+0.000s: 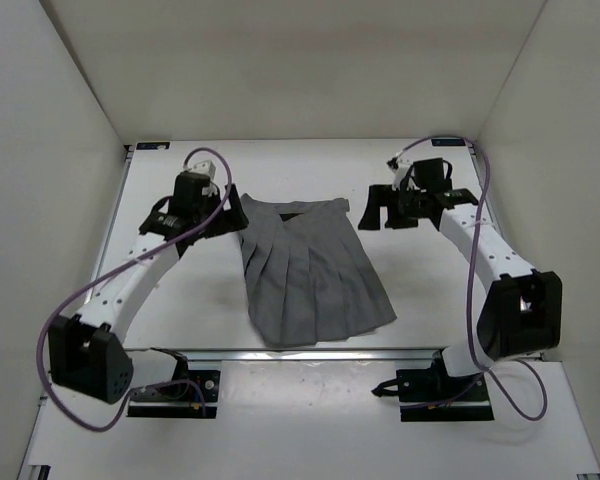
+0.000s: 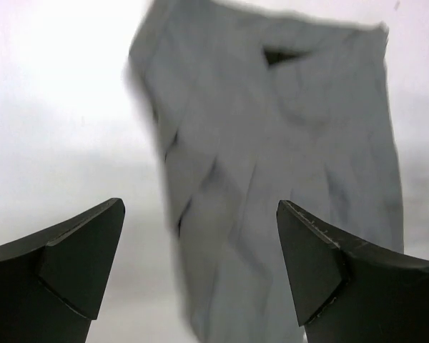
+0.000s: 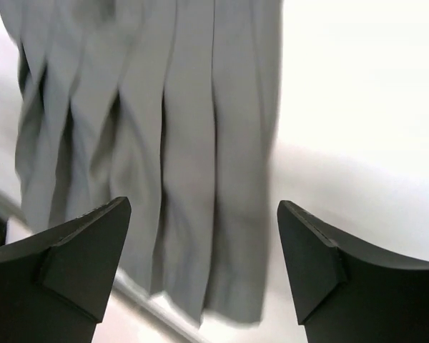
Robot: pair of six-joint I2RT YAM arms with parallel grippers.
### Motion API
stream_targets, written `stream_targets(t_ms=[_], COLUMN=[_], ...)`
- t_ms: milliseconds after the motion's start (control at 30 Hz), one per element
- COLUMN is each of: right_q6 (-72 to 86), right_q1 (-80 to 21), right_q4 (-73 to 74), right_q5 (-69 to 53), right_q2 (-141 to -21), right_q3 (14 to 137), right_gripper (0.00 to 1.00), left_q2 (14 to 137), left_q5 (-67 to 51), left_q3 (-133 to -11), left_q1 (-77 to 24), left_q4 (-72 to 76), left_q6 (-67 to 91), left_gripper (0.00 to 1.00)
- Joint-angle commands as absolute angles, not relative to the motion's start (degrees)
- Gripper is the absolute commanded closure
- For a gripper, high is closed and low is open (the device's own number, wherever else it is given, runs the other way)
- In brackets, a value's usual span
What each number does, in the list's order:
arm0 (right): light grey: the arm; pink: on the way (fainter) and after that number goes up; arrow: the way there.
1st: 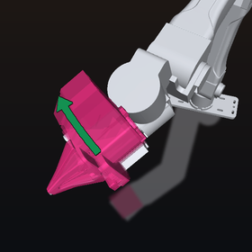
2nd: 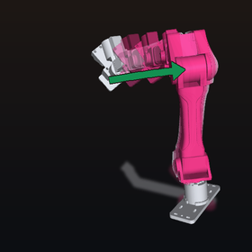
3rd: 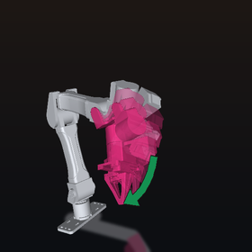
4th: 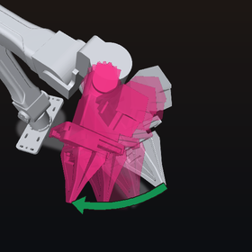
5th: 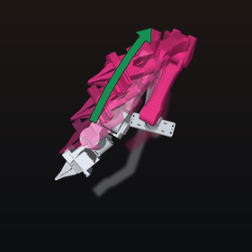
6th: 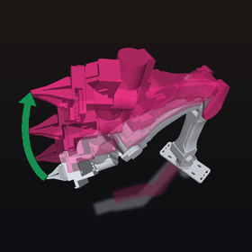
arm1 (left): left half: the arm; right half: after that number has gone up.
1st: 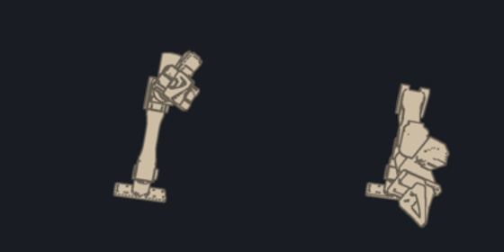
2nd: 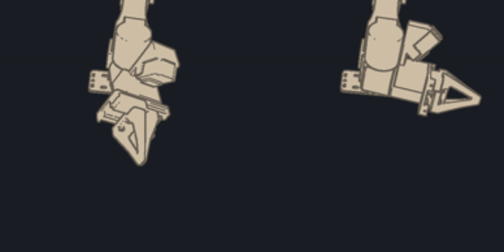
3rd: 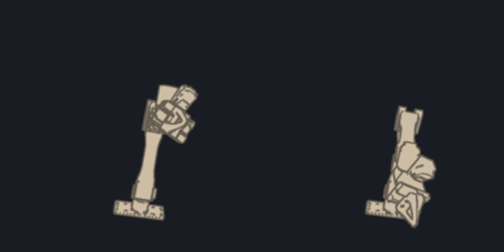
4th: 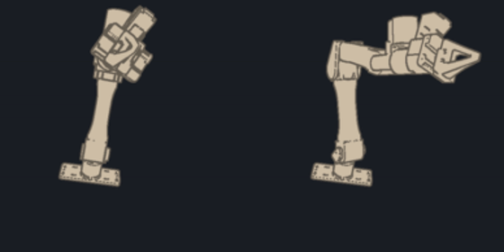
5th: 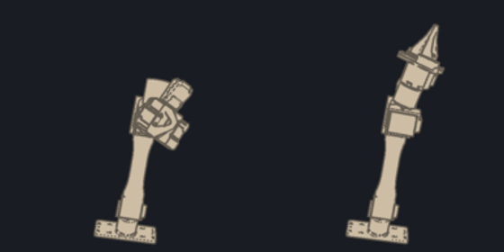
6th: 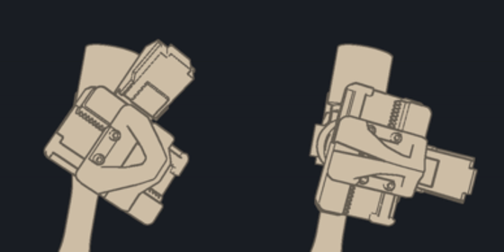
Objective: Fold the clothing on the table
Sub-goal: Flatten the skirt out
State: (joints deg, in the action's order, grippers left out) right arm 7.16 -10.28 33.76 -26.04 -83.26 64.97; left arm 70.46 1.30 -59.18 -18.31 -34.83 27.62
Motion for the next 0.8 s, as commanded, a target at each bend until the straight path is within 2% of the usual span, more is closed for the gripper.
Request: stream_targets(t_ms=[0,33,167,367,467,567,667,767], right_q6=[3.0,2.8,4.3,2.7,0.8,2.2,3.9,4.9], right_q1=[-9.4,-8.9,-6.3,-9.8,-12.4,-12.9,-12.0,-11.7], right_q4=[29.5,27.5,23.5,31.4,34.0,36.6,37.8,39.6], right_q5=[-25.1,-25.0,-30.6,-30.0,-22.8,-24.1,-22.0,-22.9], right_q2=[-88.6,-89.8,-100.3,-116.5,-124.0,-130.1,-133.8,-135.9], right_q3=[72.1,73.9,80.1,98.1,106.1,114.3,117.7,119.7], right_gripper=[0.18,0.18,0.19,0.2,0.15,0.15,0.17,0.3], left_q2=[76.6,79.7,87.8,98.8,105.4,109.9,112.8,114.3], left_q5=[1.9,0.5,-4.1,-10.3,-13.5,-12.9,-14.1,-15.0], left_q3=[-65.2,-66.6,-68.3,-73.7,-79.1,-84.9,-86.8,-86.7], left_q1=[-15.8,-15.3,-13.7,-11.3,-10.1,-9.6,-8.3,-6.9], left_q4=[-28.0,-25.5,-16.2,-10.5,-9.5,-11.3,-10.2,-9.9], left_q6=[22.2,21.5,18.9,17.2,17.7,18.1,18.7,20.2], left_gripper=[0.01,0.02,0.16,0.18,0.16,0.14,0.15,0.15])
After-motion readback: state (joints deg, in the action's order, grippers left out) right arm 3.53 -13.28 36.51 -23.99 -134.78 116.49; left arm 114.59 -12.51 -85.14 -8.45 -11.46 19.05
